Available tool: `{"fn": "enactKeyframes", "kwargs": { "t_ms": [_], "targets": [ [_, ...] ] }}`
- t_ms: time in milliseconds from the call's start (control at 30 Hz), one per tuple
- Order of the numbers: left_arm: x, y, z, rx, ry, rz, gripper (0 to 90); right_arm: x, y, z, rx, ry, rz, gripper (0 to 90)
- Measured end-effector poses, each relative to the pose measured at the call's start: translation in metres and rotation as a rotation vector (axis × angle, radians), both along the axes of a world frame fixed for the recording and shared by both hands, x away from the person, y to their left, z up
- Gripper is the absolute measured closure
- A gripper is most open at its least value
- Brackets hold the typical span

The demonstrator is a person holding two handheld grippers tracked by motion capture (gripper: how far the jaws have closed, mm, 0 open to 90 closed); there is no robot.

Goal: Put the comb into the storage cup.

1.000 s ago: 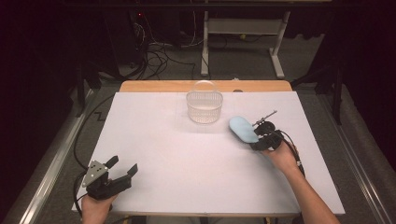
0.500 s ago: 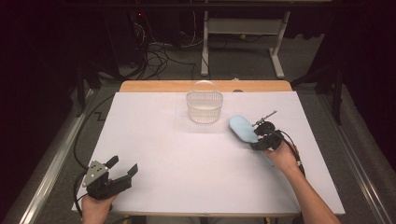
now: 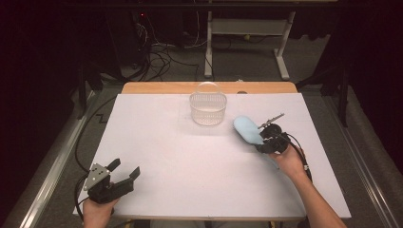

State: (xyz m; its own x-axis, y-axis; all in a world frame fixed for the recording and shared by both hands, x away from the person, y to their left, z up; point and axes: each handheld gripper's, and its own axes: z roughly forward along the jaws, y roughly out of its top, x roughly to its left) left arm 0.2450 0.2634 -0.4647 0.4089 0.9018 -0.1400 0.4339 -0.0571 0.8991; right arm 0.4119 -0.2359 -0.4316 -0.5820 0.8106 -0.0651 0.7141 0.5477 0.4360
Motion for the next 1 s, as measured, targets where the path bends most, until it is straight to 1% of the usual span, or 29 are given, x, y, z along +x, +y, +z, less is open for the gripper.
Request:
{"fn": "enactKeyframes", "kwargs": {
  "t_ms": [233, 300, 433, 600, 733, 933, 1000],
  "targets": [
    [0.001, -0.001, 0.0, 0.001, 0.0, 0.0, 17.9, -0.01, -0.005, 0.006, 0.024, -0.033, 0.005, 70.3],
    [0.002, -0.002, 0.0, 0.003, 0.001, -0.002, 17.9, -0.014, -0.006, 0.008, 0.038, -0.044, 0.008, 70.3],
    [0.003, -0.002, 0.0, 0.012, -0.001, -0.002, 17.9, -0.02, -0.008, 0.011, 0.047, -0.061, 0.012, 70.2],
    [0.003, -0.003, 0.0, 0.011, -0.003, -0.002, 17.9, -0.026, -0.011, 0.011, 0.066, -0.077, 0.008, 70.2],
    [0.003, -0.005, 0.001, 0.001, -0.006, -0.002, 17.9, -0.033, -0.013, 0.012, 0.087, -0.089, 0.004, 70.2],
    [0.004, -0.007, 0.001, 0.001, -0.005, -0.006, 17.9, -0.042, -0.017, 0.012, 0.119, -0.111, 0.007, 70.2],
    [0.004, -0.007, 0.001, 0.004, -0.006, -0.01, 17.9, -0.046, -0.017, 0.012, 0.122, -0.123, 0.007, 70.2]
  ]
}}
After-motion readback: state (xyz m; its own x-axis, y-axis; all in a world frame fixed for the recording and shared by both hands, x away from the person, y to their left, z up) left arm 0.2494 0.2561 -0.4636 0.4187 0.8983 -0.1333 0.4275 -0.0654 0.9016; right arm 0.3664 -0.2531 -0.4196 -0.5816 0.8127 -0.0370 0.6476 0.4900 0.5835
